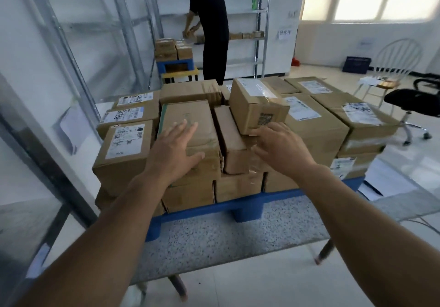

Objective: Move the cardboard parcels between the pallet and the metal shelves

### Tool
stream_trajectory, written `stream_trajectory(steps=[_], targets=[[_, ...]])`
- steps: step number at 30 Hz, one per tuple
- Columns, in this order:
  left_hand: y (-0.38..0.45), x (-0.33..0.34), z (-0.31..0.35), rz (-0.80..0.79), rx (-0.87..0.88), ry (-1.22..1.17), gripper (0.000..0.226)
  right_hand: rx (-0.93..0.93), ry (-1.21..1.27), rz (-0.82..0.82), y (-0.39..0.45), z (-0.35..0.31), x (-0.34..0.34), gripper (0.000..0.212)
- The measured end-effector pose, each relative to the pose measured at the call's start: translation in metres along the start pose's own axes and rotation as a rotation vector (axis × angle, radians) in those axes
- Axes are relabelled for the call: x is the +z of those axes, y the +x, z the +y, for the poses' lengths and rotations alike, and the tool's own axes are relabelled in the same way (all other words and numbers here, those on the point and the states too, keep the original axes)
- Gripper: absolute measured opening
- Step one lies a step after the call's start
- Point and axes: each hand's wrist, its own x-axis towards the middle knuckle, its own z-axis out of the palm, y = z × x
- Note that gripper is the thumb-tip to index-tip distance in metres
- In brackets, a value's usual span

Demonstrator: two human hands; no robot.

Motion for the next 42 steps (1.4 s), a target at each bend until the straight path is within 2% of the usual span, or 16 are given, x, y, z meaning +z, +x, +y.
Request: stream_trajectory(steps=[2,4,9,12,16,22,27,30,33,35,38,40,42], targets=[[0.007,0.008,0.026,0.027,0.001,0.000,0.074,0.023,-0.001,0.065,-0.004,0.028,-0.011,0.032],[0.014,0.021,0.055,0.036,0.025,0.012,0.072,0.068,-0.004,0.063,-0.008,0.058,-0.019,0.031],[0.028,0.056,0.100,-0.035,0.006,0.092,0.067,0.117,-0.081,-0.063,-0.008,0.126,-0.022,0.049],[0.031,0.066,0.110,-0.037,-0.046,0.183,0.052,0.069,-0.131,-0.118,-0.003,0.148,-0.016,0.040],[0.032,0.069,0.115,-0.048,-0.164,0.209,0.035,-0.015,-0.106,-0.106,0.004,0.153,-0.007,0.034],[0.036,0.069,0.115,-0.102,-0.196,0.286,0.039,-0.075,-0.119,-0.077,0.006,0.152,-0.005,0.032],[0.037,0.068,0.117,-0.122,-0.217,0.286,0.041,-0.100,-0.090,-0.163,0.008,0.154,-0.014,0.037],[0.039,0.066,0.116,-0.146,-0.221,0.270,0.042,-0.039,-0.007,-0.159,0.009,0.170,-0.032,0.045],[0.040,0.062,0.117,-0.196,-0.238,0.265,0.046,0.067,-0.034,-0.057,0.012,0.202,-0.054,0.046],[0.039,0.060,0.123,-0.145,-0.265,0.234,0.047,0.149,-0.059,-0.012,0.012,0.229,-0.067,0.043],[0.042,0.057,0.150,0.142,-0.270,0.146,0.048,0.229,-0.077,-0.001,0.011,0.266,-0.078,0.046],[0.052,0.056,0.175,0.291,-0.157,0.106,0.045,0.269,-0.082,-0.011,0.009,0.289,-0.081,0.051],[0.066,0.057,0.204,0.345,0.003,0.062,0.046,0.314,-0.026,-0.063,0.009,0.308,-0.081,0.065]])
